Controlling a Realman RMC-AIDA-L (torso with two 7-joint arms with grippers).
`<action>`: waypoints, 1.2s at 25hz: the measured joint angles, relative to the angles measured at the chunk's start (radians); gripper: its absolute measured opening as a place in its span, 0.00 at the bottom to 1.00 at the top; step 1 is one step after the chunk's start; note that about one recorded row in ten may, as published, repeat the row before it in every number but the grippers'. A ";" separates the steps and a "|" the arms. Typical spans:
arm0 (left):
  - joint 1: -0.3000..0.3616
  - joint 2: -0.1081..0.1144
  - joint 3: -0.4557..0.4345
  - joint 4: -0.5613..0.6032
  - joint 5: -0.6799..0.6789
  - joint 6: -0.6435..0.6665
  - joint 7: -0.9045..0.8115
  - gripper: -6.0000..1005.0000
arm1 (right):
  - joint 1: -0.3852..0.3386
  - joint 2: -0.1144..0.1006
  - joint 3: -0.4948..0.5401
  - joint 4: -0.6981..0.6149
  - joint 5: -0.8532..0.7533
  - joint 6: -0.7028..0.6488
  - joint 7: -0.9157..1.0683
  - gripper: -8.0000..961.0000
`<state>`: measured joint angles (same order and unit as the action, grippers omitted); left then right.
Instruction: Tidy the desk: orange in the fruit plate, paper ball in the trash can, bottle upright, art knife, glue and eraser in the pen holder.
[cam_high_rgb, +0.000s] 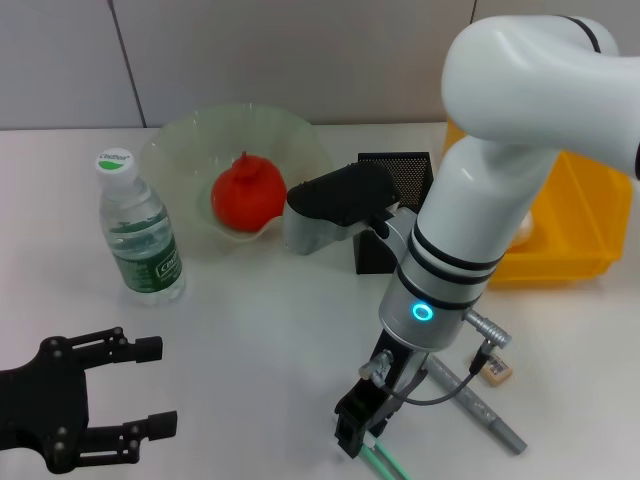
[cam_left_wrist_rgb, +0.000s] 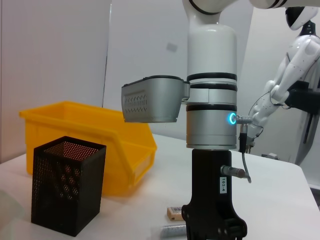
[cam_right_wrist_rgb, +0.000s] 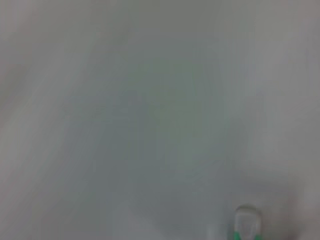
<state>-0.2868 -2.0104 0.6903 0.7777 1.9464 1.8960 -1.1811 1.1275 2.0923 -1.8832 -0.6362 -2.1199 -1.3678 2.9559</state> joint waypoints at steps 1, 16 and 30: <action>0.000 0.000 0.000 0.000 0.000 0.000 0.000 0.79 | -0.001 0.000 0.000 0.000 0.000 0.000 0.000 0.43; -0.003 -0.007 0.000 0.002 -0.005 0.000 0.000 0.79 | -0.022 0.000 -0.014 -0.008 0.000 0.008 0.000 0.21; 0.004 -0.007 -0.010 0.000 -0.005 -0.001 0.000 0.79 | -0.279 -0.013 0.332 -0.529 -0.249 -0.194 -0.024 0.18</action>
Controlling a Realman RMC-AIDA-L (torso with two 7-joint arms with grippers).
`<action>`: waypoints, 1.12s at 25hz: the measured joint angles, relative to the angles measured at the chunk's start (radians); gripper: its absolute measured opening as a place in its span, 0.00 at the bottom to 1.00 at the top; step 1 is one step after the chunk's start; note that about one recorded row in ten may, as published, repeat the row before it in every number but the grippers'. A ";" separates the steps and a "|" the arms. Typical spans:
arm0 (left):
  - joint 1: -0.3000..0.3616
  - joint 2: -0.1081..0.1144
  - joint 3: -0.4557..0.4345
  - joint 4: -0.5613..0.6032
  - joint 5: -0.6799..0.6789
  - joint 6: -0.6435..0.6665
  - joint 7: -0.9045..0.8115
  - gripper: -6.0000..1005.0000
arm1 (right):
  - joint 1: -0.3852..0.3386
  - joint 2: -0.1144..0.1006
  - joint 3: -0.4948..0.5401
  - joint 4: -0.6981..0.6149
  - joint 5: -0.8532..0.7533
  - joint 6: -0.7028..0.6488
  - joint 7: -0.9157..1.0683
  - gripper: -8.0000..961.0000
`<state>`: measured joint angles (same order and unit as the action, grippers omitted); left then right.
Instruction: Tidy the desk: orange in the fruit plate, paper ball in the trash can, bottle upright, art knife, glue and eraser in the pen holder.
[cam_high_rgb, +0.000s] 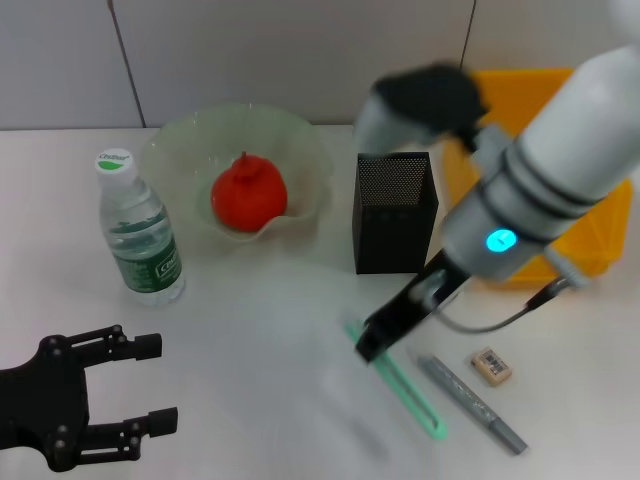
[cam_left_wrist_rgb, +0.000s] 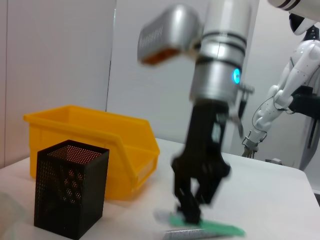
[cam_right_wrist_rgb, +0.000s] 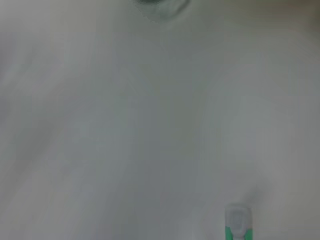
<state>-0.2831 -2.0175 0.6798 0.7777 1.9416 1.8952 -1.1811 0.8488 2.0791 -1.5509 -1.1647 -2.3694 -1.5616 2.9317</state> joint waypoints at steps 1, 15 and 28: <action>0.001 0.000 0.000 0.000 0.000 0.000 0.000 0.79 | -0.047 -0.001 0.052 -0.096 -0.005 -0.015 -0.035 0.18; -0.027 -0.009 -0.061 -0.069 0.000 -0.022 0.015 0.79 | -0.241 0.006 0.246 -0.309 0.217 0.148 -0.455 0.18; -0.039 -0.023 -0.089 -0.091 -0.002 -0.036 0.007 0.78 | -0.339 0.001 0.327 -0.178 0.457 0.363 -0.920 0.18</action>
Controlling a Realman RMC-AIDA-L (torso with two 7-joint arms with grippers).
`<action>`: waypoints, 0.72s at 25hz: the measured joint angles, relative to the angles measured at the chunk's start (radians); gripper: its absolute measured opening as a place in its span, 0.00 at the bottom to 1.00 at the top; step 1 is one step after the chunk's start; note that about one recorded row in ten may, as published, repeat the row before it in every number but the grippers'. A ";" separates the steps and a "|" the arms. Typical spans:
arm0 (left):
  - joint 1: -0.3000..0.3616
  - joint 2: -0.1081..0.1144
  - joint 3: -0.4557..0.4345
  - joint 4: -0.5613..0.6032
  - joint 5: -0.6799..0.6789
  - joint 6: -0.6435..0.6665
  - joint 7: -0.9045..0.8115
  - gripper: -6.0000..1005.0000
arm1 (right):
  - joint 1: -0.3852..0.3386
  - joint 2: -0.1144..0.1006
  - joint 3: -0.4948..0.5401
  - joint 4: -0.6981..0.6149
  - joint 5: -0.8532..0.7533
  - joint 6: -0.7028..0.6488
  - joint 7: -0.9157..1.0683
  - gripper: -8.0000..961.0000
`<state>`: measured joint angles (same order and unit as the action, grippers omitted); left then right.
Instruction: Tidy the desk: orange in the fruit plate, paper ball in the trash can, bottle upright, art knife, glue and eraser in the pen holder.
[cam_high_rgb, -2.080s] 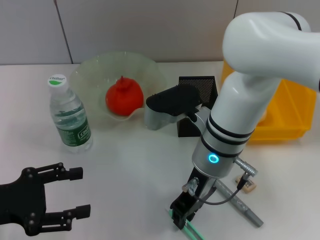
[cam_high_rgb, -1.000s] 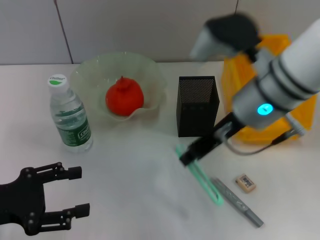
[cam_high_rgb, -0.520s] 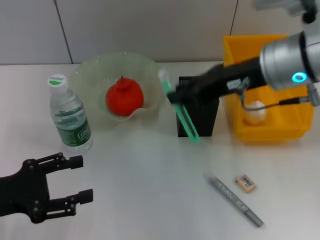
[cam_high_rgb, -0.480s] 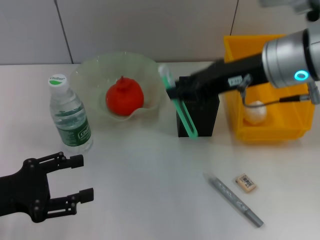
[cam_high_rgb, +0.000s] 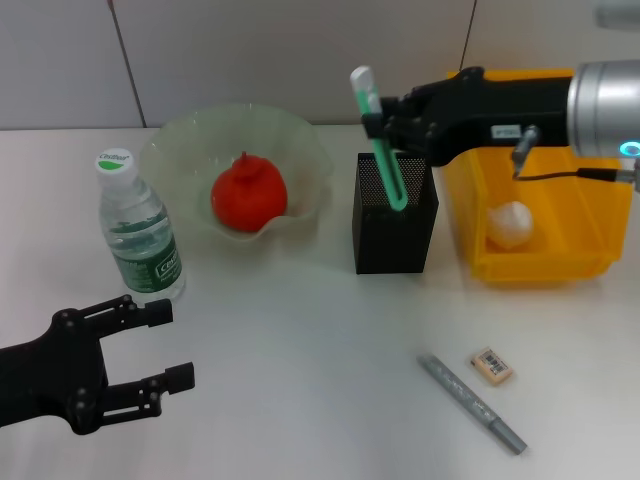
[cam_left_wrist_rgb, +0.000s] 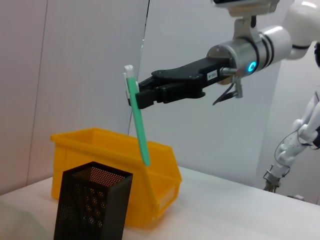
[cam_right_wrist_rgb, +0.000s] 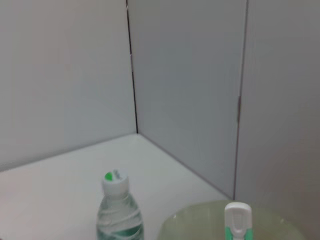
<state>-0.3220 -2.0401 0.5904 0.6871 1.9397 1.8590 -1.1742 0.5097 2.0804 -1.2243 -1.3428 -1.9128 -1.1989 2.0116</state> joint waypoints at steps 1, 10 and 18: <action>0.000 0.000 0.000 0.000 0.000 0.000 0.000 0.78 | -0.001 0.000 0.019 0.018 0.019 0.001 -0.029 0.18; -0.020 -0.005 -0.001 -0.016 -0.001 -0.001 0.008 0.78 | 0.031 -0.002 0.144 0.185 0.097 0.002 -0.211 0.18; -0.036 -0.009 -0.006 -0.022 -0.001 -0.005 0.008 0.78 | 0.102 -0.003 0.164 0.364 0.163 0.072 -0.355 0.19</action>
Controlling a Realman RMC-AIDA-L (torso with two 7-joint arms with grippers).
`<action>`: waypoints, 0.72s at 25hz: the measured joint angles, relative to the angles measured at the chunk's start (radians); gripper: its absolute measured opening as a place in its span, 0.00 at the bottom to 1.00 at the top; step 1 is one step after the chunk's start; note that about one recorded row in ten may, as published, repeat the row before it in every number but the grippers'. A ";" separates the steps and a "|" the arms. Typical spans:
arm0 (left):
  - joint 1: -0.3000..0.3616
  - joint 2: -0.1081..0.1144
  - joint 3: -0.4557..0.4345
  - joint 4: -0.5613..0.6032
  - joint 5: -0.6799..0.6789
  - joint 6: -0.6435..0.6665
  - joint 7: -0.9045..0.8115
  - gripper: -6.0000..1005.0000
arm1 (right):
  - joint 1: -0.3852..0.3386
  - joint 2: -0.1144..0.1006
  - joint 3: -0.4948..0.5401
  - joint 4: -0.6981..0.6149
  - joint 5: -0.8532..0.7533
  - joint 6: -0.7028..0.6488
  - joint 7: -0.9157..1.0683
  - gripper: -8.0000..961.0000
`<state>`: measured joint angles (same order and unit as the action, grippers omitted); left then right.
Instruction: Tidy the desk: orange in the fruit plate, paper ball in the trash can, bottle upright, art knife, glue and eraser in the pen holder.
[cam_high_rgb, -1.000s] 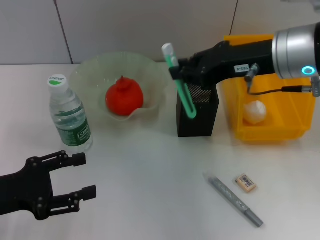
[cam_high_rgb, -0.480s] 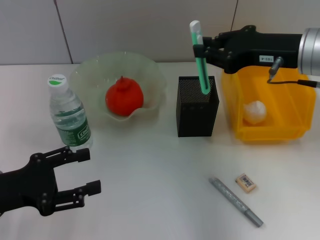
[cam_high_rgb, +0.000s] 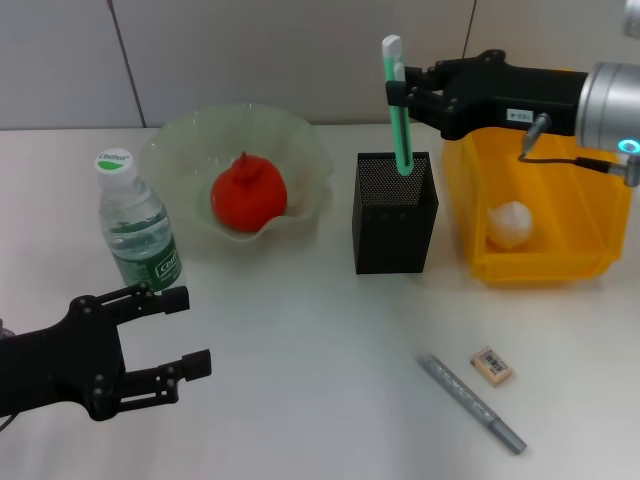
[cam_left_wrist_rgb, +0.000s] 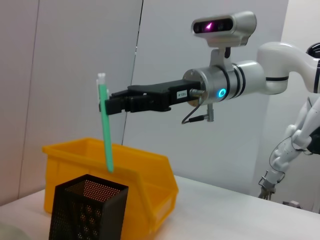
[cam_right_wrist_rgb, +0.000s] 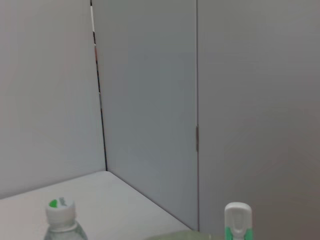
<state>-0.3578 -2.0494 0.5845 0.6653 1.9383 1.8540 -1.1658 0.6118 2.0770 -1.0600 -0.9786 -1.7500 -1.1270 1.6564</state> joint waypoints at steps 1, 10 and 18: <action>0.000 0.000 -0.002 0.000 0.000 0.000 0.000 0.78 | 0.000 0.000 0.000 0.000 0.000 0.000 0.000 0.19; -0.003 -0.005 -0.006 -0.002 -0.001 -0.014 -0.003 0.78 | 0.079 0.002 -0.014 0.176 0.000 0.099 -0.092 0.19; -0.007 -0.009 -0.006 -0.003 -0.001 -0.023 -0.007 0.78 | 0.070 0.005 -0.018 0.193 0.000 0.133 -0.095 0.22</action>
<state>-0.3652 -2.0584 0.5783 0.6626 1.9373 1.8308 -1.1729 0.6820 2.0825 -1.0775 -0.7855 -1.7496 -0.9936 1.5617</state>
